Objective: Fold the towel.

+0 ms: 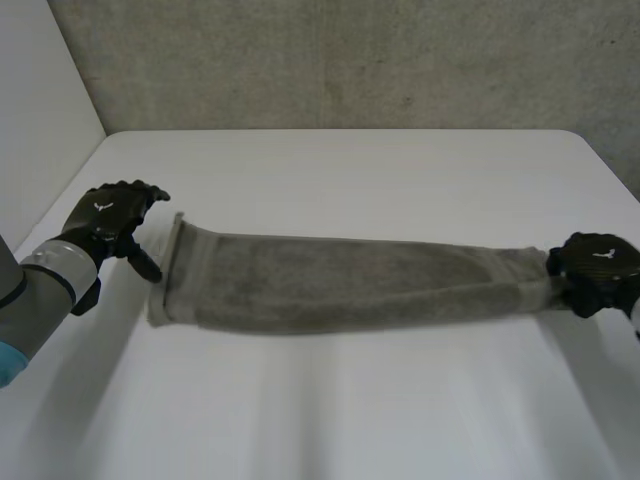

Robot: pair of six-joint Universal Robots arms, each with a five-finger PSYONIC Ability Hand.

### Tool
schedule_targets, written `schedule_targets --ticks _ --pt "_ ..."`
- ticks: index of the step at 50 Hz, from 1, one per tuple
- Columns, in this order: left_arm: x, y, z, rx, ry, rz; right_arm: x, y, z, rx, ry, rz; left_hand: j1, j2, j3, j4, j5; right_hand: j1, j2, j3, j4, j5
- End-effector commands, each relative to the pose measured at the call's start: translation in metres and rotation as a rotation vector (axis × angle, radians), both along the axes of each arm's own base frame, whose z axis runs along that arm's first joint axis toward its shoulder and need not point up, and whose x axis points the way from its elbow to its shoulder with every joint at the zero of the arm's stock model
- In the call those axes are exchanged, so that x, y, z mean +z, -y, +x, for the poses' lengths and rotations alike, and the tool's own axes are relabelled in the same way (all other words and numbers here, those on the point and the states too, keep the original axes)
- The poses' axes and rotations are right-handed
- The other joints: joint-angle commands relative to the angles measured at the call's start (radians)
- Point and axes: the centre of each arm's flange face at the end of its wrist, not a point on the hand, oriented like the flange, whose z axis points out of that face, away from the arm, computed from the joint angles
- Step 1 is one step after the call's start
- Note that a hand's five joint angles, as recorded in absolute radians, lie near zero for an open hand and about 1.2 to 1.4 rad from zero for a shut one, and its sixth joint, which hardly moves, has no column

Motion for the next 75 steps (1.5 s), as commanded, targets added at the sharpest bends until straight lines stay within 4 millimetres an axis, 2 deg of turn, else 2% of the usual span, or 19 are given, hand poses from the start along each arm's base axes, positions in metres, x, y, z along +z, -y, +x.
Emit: schedule_targets --ticks 1,10,17,22,24,25,26,27,29,30,32,37,43,46,47,48,54,62,75 --pt "0.011 -0.006 0.001 0.003 -0.002 -0.031 0.015 0.009 -0.035 -0.047 0.009 -0.022 -0.104 -0.067 -0.058 -0.066 -0.038 0.080 0.087 -0.053 -0.076 0.053" --pt "0.015 -0.012 0.001 0.004 -0.002 -0.037 0.042 0.034 -0.087 -0.131 -0.099 -0.124 -0.104 -0.067 -0.058 -0.066 -0.038 0.080 0.087 -0.053 -0.076 0.053" --pt "0.019 -0.015 0.000 0.000 -0.004 -0.043 0.080 0.045 -0.084 -0.111 -0.125 -0.161 -0.104 -0.067 -0.058 -0.066 -0.038 0.080 0.087 -0.053 -0.076 0.053" --pt "0.022 -0.017 -0.004 -0.013 -0.006 -0.055 0.116 0.031 -0.018 0.051 -0.105 -0.232 -0.104 -0.067 -0.058 -0.066 -0.038 0.080 0.087 -0.053 -0.076 0.053" --pt "0.023 -0.017 -0.005 -0.017 -0.005 -0.060 0.129 0.013 0.038 0.175 -0.078 -0.278 -0.104 -0.067 -0.058 -0.066 -0.038 0.080 0.087 -0.053 -0.076 0.053" --pt "0.023 -0.017 -0.006 -0.017 -0.005 -0.060 0.129 0.013 0.038 0.175 -0.078 -0.278 -0.104 -0.067 -0.058 -0.066 -0.038 0.080 0.087 -0.053 -0.076 0.053" --pt "0.024 -0.017 -0.007 -0.020 -0.005 -0.063 0.133 -0.002 0.072 0.254 -0.074 -0.298 -0.104 -0.067 -0.058 -0.066 -0.038 0.080 0.087 -0.053 -0.076 0.053" --pt "0.025 -0.019 -0.009 -0.027 -0.005 -0.065 0.133 -0.002 0.072 0.255 -0.074 -0.298 -0.104 -0.067 -0.058 -0.066 -0.038 0.080 0.087 -0.053 -0.076 0.053" --pt "0.025 -0.020 -0.011 -0.033 -0.006 -0.066 0.131 -0.033 0.134 0.389 -0.074 -0.312 -0.104 -0.067 -0.058 -0.066 -0.038 0.080 0.087 -0.053 -0.076 0.053" --pt "0.025 -0.021 -0.013 -0.039 -0.006 -0.066 0.131 -0.033 0.134 0.389 -0.074 -0.312 -0.104 -0.067 -0.058 -0.066 -0.038 0.080 0.087 -0.053 -0.076 0.053" --pt "0.025 -0.021 -0.013 -0.039 -0.006 -0.066 0.124 -0.064 0.185 0.498 -0.074 -0.328 -0.104 -0.067 -0.058 -0.066 -0.038 0.080 0.087 -0.053 -0.076 0.053" --pt "0.025 -0.023 -0.016 -0.048 -0.006 -0.068 0.093 -0.104 0.246 0.647 -0.068 -0.316 -0.104 -0.067 -0.058 -0.066 -0.038 0.080 0.087 -0.053 -0.076 0.053" --pt "0.025 -0.025 -0.020 -0.062 -0.007 -0.069 0.036 -0.138 0.291 0.768 -0.098 -0.251 -0.104 -0.067 -0.058 -0.066 -0.038 0.080 0.087 -0.053 -0.076 0.053" --pt "0.027 -0.027 -0.026 -0.080 -0.008 -0.079 0.025 -0.139 0.295 0.764 -0.119 -0.245 -0.104 -0.067 -0.058 -0.066 -0.038 -0.092 -0.085 -0.053 -0.076 -0.119" --pt "0.027 -0.027 -0.026 -0.080 -0.008 -0.079 0.021 -0.138 0.297 0.752 -0.141 -0.257 -0.104 -0.067 -0.058 -0.066 -0.038 -0.871 -0.864 -0.053 -0.076 -0.898" --pt "0.028 -0.029 -0.030 -0.091 -0.009 -0.083 0.020 -0.137 0.297 0.734 -0.161 -0.274 -0.104 -0.067 -0.058 -0.066 -0.038 -1.142 -1.135 -0.053 -0.076 -1.168" --pt "0.038 -0.037 -0.050 -0.151 -0.035 -0.108 0.047 -0.131 0.289 0.646 -0.116 -0.346 -0.104 -0.067 -0.058 -0.066 -0.038 -1.142 -1.135 -0.053 -0.076 -1.168" --pt "0.057 -0.057 -0.090 -0.259 -0.187 -0.092 0.094 -0.112 0.221 0.440 0.017 -0.316 -0.095 -0.059 -0.058 -0.066 -0.029 -1.142 -1.135 -0.053 -0.076 -1.168" --pt "0.038 -0.117 -0.146 -0.463 -0.240 0.017 0.035 -0.102 0.135 0.287 -0.030 -0.061 -0.077 -0.041 -0.058 -0.066 -0.011 -1.142 -1.135 -0.053 -0.076 -1.168"
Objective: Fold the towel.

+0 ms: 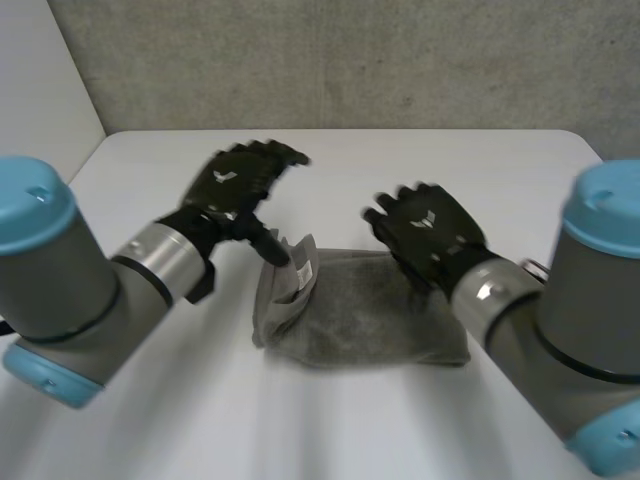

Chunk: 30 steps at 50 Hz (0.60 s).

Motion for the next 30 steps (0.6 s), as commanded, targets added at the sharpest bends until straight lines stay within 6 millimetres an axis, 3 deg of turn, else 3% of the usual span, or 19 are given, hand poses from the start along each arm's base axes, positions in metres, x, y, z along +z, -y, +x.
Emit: schedule_targets --ticks 1,7,12,20,24,30 --pt "-0.027 -0.035 -0.029 -0.118 0.038 0.062 -0.035 0.006 -0.042 -0.060 -0.035 0.132 -0.075 -0.038 -0.058 -0.066 -0.008 -0.060 -0.077 -0.053 -0.076 -0.064" --pt "-0.054 -0.037 -0.038 -0.138 0.074 0.117 -0.054 0.007 -0.053 -0.051 0.003 0.187 -0.060 -0.023 -0.058 -0.066 0.006 -0.060 -0.077 -0.053 -0.076 -0.064" --pt "-0.080 -0.024 -0.043 -0.099 0.156 0.105 -0.062 0.010 -0.058 -0.073 0.028 0.178 -0.054 -0.017 -0.058 -0.066 0.012 -0.060 -0.077 -0.053 -0.076 -0.064" --pt "-0.083 -0.002 -0.032 0.052 0.227 0.034 -0.075 0.005 -0.062 -0.077 0.016 0.211 -0.051 -0.014 -0.058 -0.066 0.015 -0.060 -0.077 -0.053 -0.076 -0.064" --pt "-0.082 0.029 -0.009 0.181 0.224 0.012 -0.083 0.002 -0.061 -0.070 0.003 0.231 -0.051 -0.014 -0.058 -0.066 0.015 -0.060 -0.077 -0.053 -0.076 -0.064" --pt "-0.089 0.041 0.000 0.218 0.222 0.009 -0.083 0.003 -0.060 -0.072 0.003 0.223 -0.051 -0.014 -0.058 -0.066 0.015 -0.060 -0.077 -0.053 -0.076 -0.064"
